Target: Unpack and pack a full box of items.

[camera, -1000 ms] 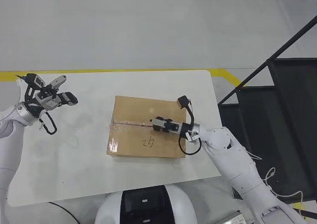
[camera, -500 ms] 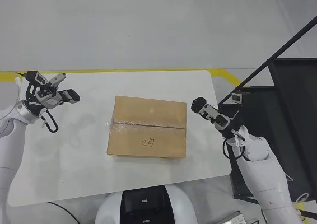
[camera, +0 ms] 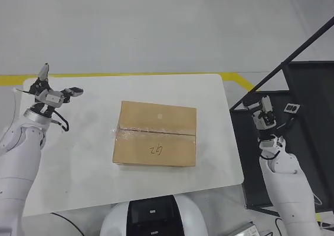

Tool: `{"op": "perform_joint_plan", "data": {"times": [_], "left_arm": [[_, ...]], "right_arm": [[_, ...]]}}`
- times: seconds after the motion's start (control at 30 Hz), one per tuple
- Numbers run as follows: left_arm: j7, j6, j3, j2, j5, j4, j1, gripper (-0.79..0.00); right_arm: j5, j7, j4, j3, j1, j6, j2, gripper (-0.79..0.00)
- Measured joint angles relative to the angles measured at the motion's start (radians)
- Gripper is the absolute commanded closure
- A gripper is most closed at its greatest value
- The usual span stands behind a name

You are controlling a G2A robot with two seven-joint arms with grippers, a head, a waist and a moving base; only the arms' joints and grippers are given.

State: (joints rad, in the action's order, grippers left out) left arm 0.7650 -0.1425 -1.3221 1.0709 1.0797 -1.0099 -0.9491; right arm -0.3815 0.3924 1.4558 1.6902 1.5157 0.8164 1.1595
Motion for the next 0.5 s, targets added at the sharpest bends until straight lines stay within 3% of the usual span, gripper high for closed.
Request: {"op": "perform_joint_plan", "data": {"times": [0.17, 0.27, 0.5], "left_arm": [[-0.289, -0.087, 0.002, 0.013, -0.055, -0.106, -0.045, -0.785], [-0.286, -0.081, 0.011, 0.009, -0.167, -0.160, -0.058, -0.785], [-0.281, -0.080, 0.010, 0.010, -0.123, -0.149, -0.057, -0.785]], "right_arm": [[-0.007, -0.007, -0.030, -0.001, -0.017, 0.000, 0.001, -0.785], [-0.007, -0.006, -0.029, -0.001, -0.017, 0.000, 0.001, -0.785], [-0.007, -0.006, -0.029, -0.001, -0.017, 0.000, 0.001, -0.785]]}}
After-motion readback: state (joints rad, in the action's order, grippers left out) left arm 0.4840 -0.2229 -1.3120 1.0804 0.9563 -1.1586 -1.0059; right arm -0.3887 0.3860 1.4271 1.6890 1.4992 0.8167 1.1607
